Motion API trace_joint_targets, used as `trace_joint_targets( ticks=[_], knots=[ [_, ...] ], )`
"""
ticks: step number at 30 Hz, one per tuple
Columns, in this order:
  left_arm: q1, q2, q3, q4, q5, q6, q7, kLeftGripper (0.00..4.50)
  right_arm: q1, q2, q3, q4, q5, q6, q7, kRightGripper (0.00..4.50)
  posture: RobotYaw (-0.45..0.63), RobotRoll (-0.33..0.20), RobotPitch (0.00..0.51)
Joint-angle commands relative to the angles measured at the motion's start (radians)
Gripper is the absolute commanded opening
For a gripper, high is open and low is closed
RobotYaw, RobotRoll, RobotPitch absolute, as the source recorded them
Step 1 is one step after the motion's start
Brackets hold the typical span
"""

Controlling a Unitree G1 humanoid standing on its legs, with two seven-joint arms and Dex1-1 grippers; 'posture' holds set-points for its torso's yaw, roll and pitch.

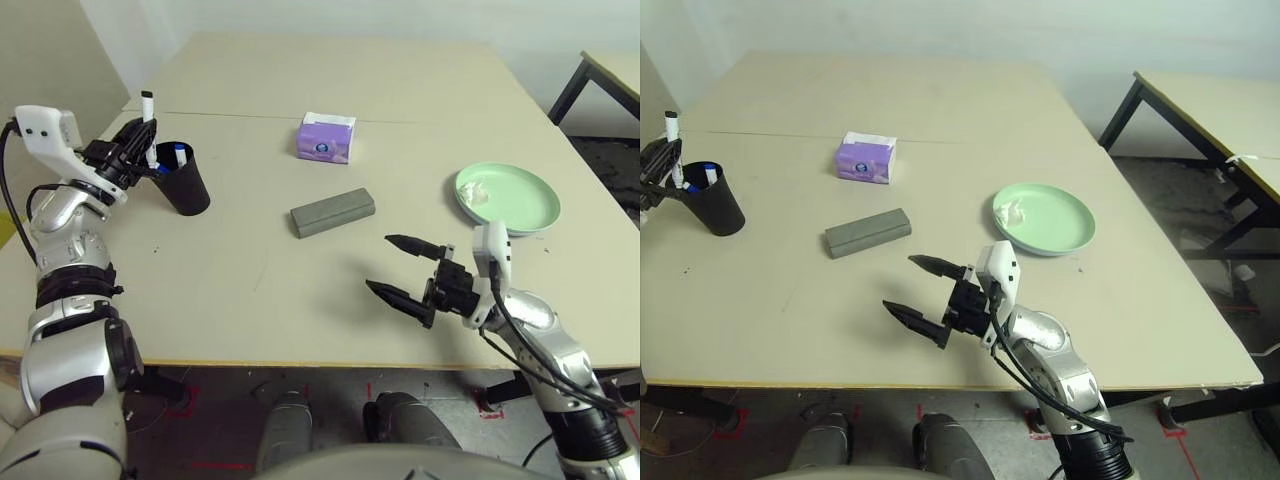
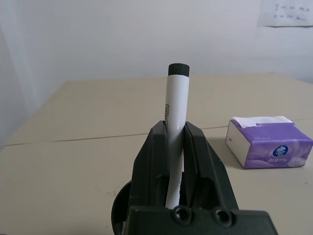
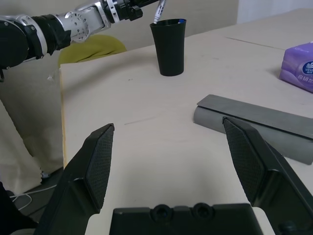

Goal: Organize and tidy the items on the table.

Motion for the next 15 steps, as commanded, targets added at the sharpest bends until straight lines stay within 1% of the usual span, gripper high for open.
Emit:
trace_joint_targets(
  ticks=[1,11,15],
  knots=[
    [0.013,-0.01,0.004,0.005,0.001,-0.016,0.002,1.29,-0.004,-0.002,-0.002,-0.012,0.007,0.012,-0.006,4.5,-0.07,0.0,0.103],
    [0.004,-0.003,0.013,0.011,-0.003,-0.016,0.002,4.42,-0.008,-0.001,-0.001,-0.009,0.007,0.012,-0.007,4.5,-0.07,0.0,0.102],
    [0.0,0.001,0.018,0.003,-0.01,-0.001,-0.005,4.47,-0.011,0.004,0.001,0.0,0.004,0.006,-0.007,4.5,-0.06,0.0,0.102]
  ],
)
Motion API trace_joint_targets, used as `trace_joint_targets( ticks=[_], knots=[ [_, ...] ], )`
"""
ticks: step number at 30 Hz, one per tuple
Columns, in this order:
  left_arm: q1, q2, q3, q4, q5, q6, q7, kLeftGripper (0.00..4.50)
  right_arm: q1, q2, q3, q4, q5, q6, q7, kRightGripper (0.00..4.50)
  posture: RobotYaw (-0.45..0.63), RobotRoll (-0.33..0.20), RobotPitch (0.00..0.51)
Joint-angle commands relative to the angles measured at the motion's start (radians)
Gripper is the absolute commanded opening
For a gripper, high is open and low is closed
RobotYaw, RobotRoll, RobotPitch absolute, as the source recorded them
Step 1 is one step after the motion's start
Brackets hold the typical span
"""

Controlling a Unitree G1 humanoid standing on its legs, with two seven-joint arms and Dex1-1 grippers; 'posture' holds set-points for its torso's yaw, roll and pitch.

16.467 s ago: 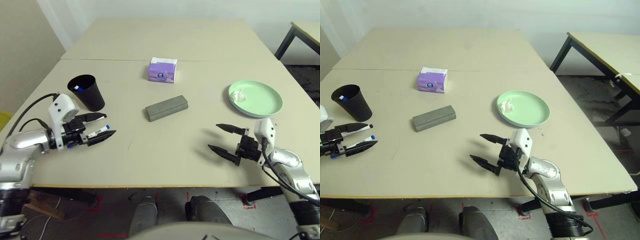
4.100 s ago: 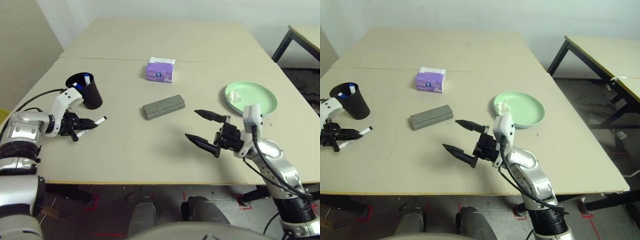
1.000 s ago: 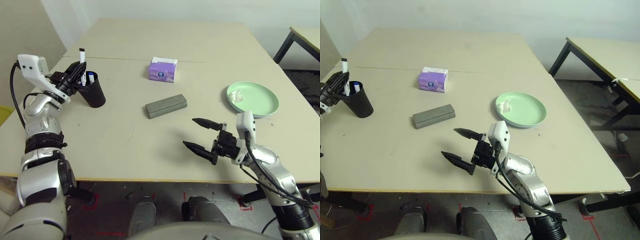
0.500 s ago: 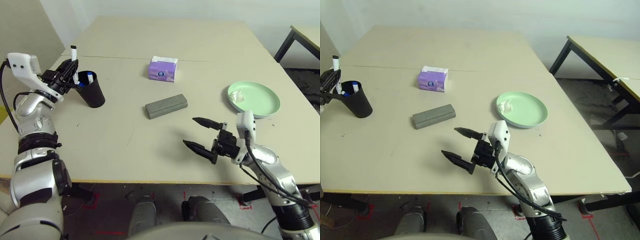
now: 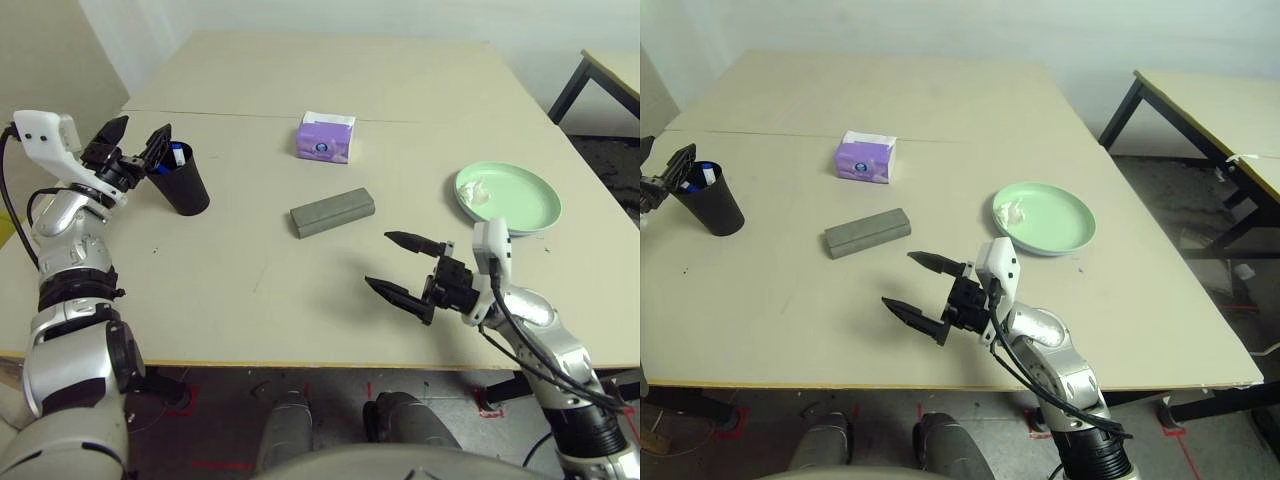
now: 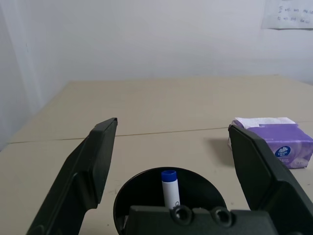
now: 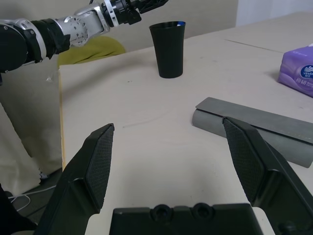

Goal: Organize and tidy the items on the table.

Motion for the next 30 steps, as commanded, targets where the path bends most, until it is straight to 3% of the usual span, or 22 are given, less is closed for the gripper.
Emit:
trace_joint_targets(
  ticks=[1,8,14,20,24,30],
  knots=[
    [-0.004,0.007,0.006,-0.004,-0.008,0.012,-0.01,4.47,-0.007,0.002,0.0,0.002,0.003,0.002,-0.002,4.5,-0.06,0.0,0.102],
    [0.071,0.07,0.09,-0.118,-0.105,0.122,-0.058,4.47,-0.056,0.04,-0.137,0.026,0.012,-0.014,-0.148,4.5,-0.08,0.0,0.097],
    [0.339,0.155,0.254,-0.28,-0.197,0.22,-0.063,4.47,0.016,0.006,-0.378,0.074,-0.025,-0.103,-0.292,4.5,-0.06,0.0,0.094],
    [0.593,0.134,0.384,-0.412,-0.251,0.276,-0.047,4.47,0.125,-0.029,-0.577,0.174,-0.041,-0.214,-0.358,4.5,-0.05,0.0,0.09],
    [0.666,0.096,0.376,-0.454,-0.258,0.313,-0.054,4.47,0.141,-0.027,-0.652,0.269,-0.053,-0.288,-0.398,4.5,-0.04,0.0,0.093],
    [0.692,0.06,0.248,-0.51,-0.176,0.337,-0.044,4.47,0.163,-0.037,-0.636,0.377,-0.093,-0.391,-0.363,4.5,-0.05,0.0,0.091]
  ],
)
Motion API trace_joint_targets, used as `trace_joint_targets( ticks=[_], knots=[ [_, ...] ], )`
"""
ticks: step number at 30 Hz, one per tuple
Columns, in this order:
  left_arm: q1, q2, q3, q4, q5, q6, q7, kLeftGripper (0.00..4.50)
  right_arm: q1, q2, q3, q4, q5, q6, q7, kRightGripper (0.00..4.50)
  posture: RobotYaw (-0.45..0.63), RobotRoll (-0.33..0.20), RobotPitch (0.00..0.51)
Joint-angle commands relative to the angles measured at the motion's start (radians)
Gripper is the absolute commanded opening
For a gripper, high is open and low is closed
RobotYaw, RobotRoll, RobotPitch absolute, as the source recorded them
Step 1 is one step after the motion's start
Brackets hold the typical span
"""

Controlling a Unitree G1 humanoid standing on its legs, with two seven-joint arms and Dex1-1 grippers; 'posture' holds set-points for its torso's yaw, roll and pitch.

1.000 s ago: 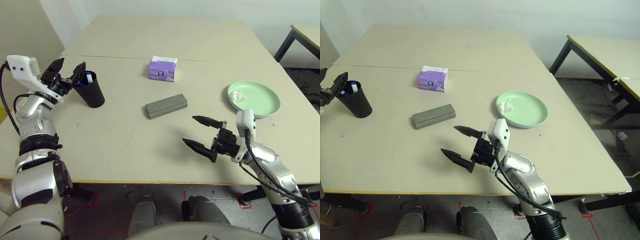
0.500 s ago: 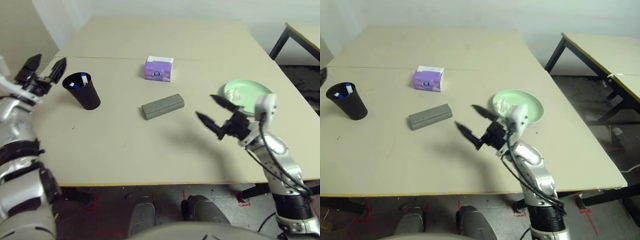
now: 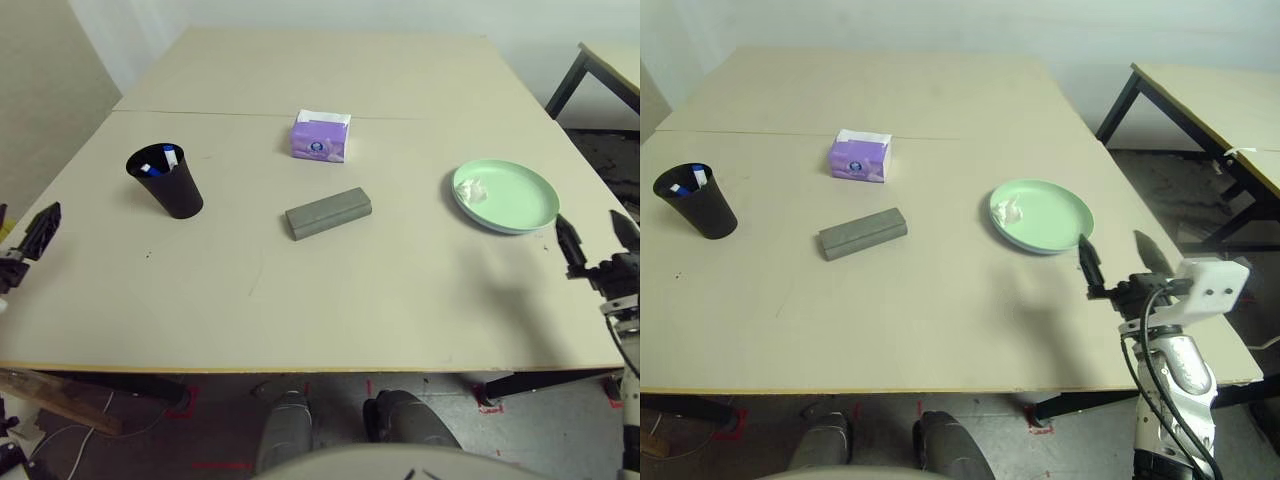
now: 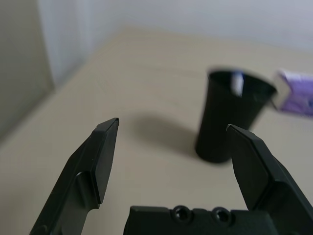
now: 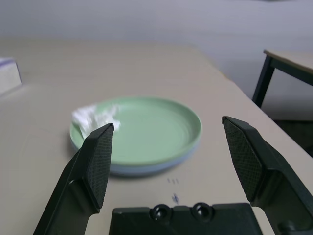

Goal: Organize and tidy the items on the table.

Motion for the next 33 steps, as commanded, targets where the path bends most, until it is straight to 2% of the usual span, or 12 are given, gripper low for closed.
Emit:
trace_joint_targets(
  ticks=[1,7,25,33],
  knots=[
    [0.006,-0.011,-0.064,-0.019,0.052,0.01,0.016,4.47,0.007,-0.008,0.004,0.054,-0.019,-0.054,0.018,4.5,-0.05,0.0,0.091],
    [0.012,-0.018,-0.126,-0.002,0.115,-0.034,0.021,4.47,0.019,0.011,0.02,0.06,-0.003,-0.074,0.027,4.5,-0.05,0.0,0.094],
    [-0.004,0.012,-0.098,0.026,0.101,-0.015,0.021,4.47,0.023,0.066,0.119,-0.051,-0.03,-0.058,-0.021,4.5,-0.02,0.0,0.134],
    [0.012,-0.008,-0.104,-0.033,0.084,-0.002,0.016,4.47,0.07,0.06,0.091,-0.079,-0.007,-0.048,-0.037,4.5,-0.04,0.0,0.137]
  ],
)
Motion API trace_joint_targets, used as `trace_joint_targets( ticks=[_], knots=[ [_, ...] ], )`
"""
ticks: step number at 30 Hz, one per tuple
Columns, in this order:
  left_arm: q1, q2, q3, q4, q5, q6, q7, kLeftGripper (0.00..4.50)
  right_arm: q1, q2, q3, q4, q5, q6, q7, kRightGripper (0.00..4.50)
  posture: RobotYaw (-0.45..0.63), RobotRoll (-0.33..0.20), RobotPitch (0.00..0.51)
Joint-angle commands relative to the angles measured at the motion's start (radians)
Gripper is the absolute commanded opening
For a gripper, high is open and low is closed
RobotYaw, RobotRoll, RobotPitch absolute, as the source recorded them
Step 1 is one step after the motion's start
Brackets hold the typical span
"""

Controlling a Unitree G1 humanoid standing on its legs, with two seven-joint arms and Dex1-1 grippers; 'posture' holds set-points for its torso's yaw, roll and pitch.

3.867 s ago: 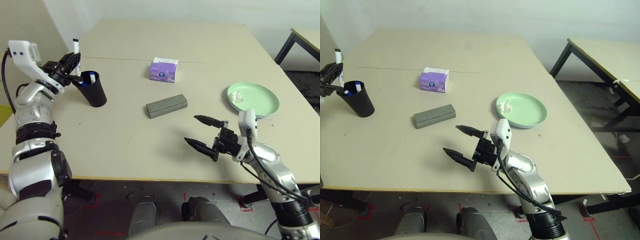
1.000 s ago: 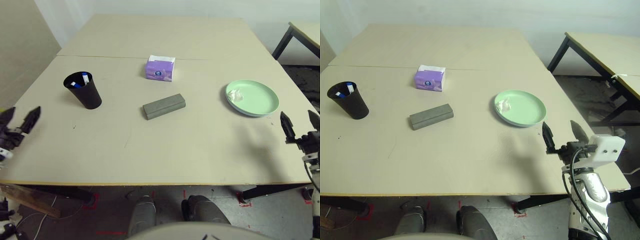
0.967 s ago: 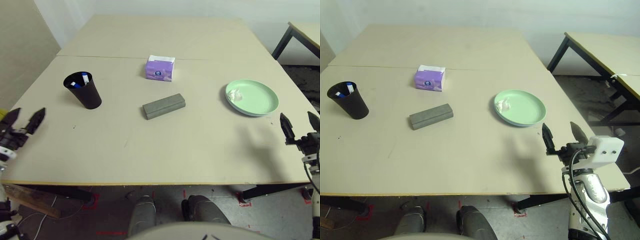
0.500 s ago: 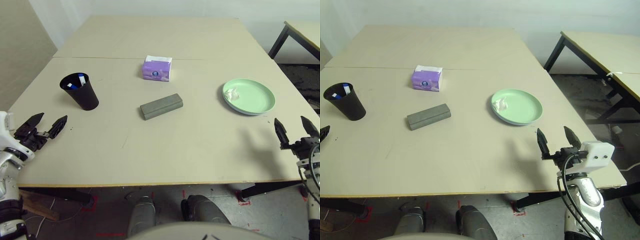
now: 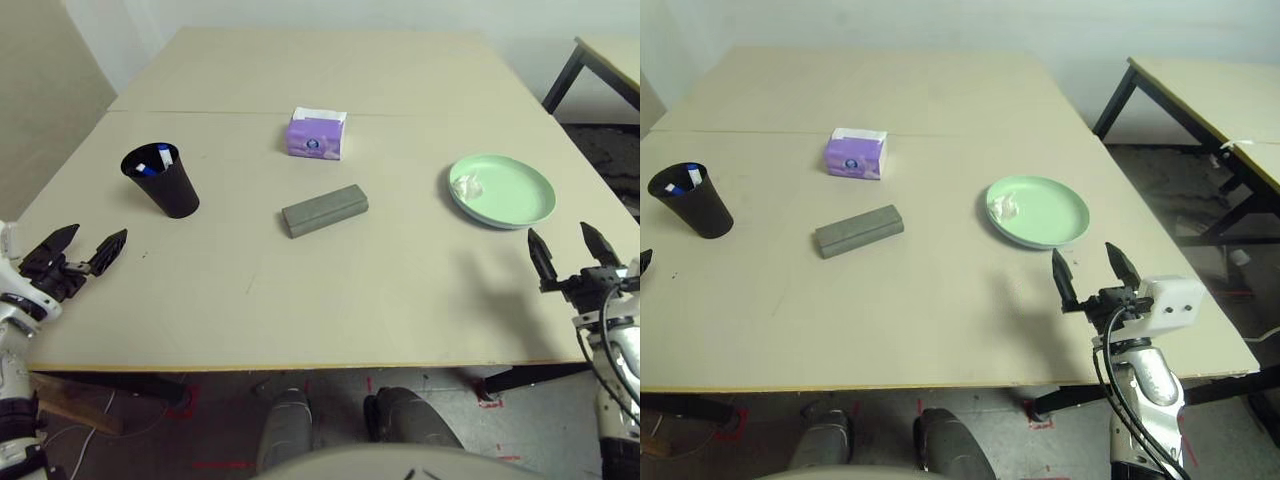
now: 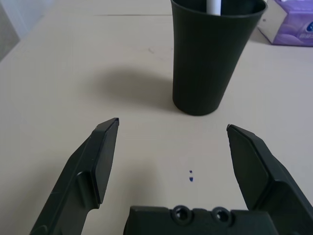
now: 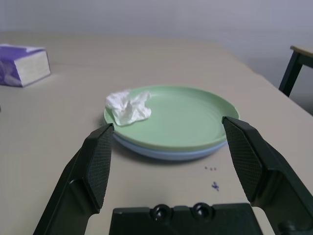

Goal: Organize and tidy the items on the table.

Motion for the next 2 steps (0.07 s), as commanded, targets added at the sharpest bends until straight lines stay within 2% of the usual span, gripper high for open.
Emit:
trace_joint_targets(
  ticks=[1,2],
  knots=[
    [-0.014,-0.003,-0.002,-0.015,-0.012,0.017,-0.005,4.47,0.02,0.0,-0.019,-0.014,0.013,0.006,-0.012,4.5,-0.04,0.0,0.133],
    [-0.03,-0.001,-0.007,-0.009,-0.011,0.014,-0.006,4.47,0.023,0.0,-0.022,-0.014,0.013,0.004,-0.014,4.5,-0.05,0.0,0.129]
  ],
)
